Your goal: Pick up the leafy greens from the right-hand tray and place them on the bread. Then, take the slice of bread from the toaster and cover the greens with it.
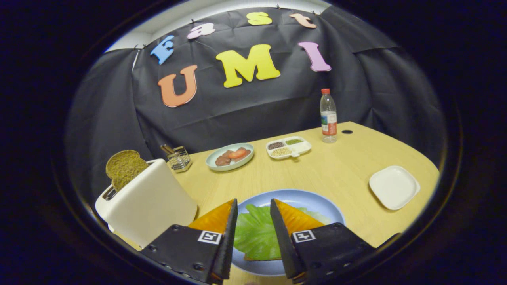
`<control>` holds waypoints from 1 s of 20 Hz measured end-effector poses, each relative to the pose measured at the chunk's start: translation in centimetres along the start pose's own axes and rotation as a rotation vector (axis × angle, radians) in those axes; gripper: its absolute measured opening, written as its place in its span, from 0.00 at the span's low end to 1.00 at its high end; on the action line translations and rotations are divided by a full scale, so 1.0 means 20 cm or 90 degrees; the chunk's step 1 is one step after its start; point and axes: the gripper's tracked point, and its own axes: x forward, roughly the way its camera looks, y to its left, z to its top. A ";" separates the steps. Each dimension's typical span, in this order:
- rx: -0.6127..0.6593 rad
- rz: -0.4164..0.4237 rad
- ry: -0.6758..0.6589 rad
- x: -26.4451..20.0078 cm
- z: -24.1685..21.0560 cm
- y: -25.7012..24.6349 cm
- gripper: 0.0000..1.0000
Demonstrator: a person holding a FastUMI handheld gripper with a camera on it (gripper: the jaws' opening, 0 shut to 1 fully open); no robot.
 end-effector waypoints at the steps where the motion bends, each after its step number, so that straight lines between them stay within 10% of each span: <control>1: -0.011 -0.004 -0.017 -0.04 0.04 0.00 0.66; 4: -0.037 -0.026 -0.063 -0.18 0.16 0.03 0.95; 20: -0.122 0.062 -0.175 -0.43 0.50 0.97 0.96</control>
